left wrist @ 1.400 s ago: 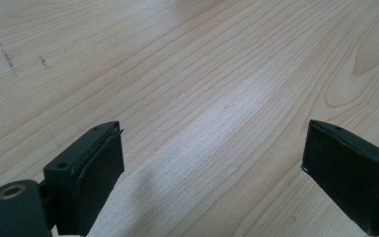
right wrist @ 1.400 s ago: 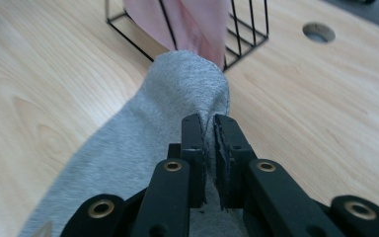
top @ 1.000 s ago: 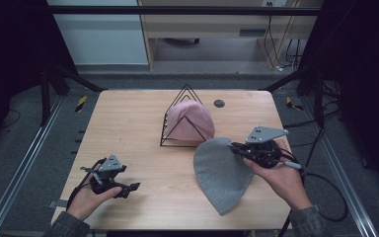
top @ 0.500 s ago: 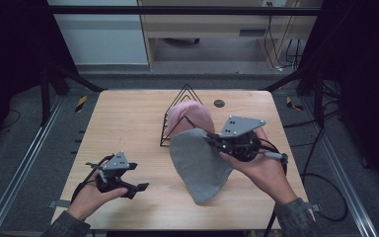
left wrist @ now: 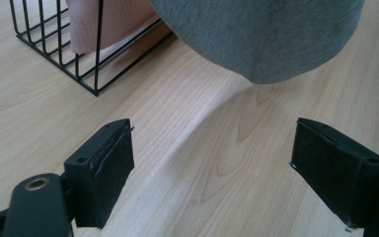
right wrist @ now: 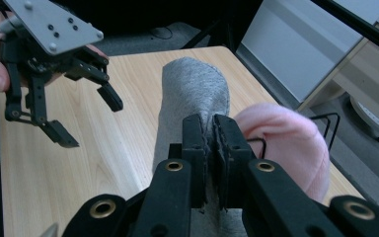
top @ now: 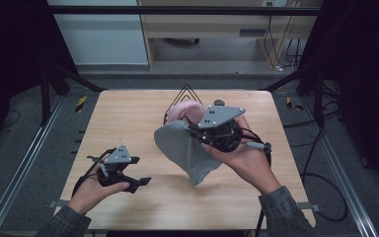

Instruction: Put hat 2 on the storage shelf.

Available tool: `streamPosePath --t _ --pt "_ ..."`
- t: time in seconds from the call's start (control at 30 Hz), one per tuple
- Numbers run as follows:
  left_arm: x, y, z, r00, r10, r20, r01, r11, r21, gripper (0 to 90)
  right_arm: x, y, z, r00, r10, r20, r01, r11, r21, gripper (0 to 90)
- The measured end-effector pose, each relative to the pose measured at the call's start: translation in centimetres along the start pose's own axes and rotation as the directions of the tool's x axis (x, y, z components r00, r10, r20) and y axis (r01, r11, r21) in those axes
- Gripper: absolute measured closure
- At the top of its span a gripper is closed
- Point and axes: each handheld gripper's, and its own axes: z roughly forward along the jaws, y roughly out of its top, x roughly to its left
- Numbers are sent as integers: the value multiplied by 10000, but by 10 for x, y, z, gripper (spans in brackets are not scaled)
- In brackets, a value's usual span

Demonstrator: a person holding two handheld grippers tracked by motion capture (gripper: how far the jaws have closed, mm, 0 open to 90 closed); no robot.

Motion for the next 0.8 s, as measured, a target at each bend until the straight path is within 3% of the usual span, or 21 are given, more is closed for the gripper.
streamPosePath --t 0.33,0.6,0.8 --pt "0 12 3 9999 -14 -136 9 9992 -407 185 5 16 5 9997 -133 -227 133 9999 2 847" --pt "7 21 6 9999 -88 -117 81 9985 -549 240 11 19 6 9990 -154 -424 153 9999 -19 846" --pt "10 29 8 9999 72 -119 -78 9986 -516 274 14 18 9 9985 -153 -532 154 9999 25 846"
